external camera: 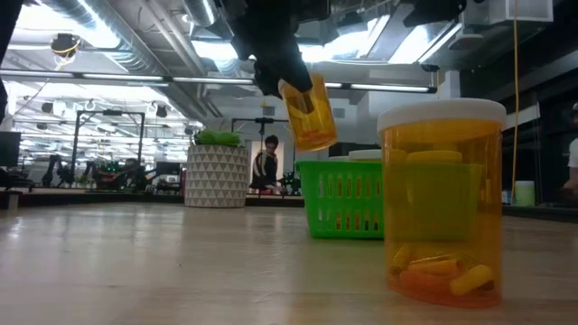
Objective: Pick and place pill bottles into a basket
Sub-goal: Put the orange pill bottle into the green bin
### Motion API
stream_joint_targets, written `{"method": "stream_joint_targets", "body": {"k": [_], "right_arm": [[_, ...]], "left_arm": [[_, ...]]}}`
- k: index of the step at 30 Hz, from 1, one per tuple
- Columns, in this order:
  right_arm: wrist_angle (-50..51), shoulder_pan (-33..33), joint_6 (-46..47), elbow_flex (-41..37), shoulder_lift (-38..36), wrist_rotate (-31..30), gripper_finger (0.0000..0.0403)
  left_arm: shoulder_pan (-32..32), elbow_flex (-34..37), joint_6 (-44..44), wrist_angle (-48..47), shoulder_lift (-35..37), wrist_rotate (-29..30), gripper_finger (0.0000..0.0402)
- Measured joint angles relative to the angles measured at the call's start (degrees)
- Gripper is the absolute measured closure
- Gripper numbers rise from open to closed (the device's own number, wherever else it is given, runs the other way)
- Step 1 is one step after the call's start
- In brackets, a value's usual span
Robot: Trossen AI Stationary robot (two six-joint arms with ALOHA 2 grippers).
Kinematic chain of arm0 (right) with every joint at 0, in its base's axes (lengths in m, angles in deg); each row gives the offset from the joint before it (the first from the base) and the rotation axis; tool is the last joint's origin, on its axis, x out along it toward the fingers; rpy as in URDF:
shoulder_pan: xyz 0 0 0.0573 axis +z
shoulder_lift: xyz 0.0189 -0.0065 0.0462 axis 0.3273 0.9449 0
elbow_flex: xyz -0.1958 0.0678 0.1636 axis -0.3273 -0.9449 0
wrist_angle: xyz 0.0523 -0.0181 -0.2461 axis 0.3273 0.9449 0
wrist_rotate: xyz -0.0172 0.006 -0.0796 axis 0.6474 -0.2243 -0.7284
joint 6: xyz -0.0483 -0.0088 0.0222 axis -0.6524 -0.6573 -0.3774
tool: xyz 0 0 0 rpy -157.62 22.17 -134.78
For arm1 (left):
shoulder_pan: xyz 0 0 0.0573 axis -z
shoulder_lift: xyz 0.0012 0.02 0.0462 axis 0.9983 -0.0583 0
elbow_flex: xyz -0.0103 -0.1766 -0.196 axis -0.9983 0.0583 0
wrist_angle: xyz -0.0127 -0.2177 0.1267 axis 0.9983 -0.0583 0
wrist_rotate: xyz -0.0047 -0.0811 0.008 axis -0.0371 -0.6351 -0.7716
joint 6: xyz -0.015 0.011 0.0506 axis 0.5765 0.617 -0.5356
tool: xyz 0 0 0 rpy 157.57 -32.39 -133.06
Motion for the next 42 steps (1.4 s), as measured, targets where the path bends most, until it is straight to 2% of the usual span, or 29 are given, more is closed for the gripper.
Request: {"method": "stream_joint_targets", "body": {"k": [30, 42], "right_arm": [[-0.4, 0.0, 0.8, 0.0, 0.0, 0.1, 0.0136], [-0.4, 0.0, -0.4, 0.0, 0.0, 0.1, 0.0136]], "left_arm": [[-2.9, 0.7, -3.1, -2.8, 0.0, -0.7, 0.0190], [-3.8, 0.7, -3.5, 0.2, -0.8, -3.5, 0.0190]]}}
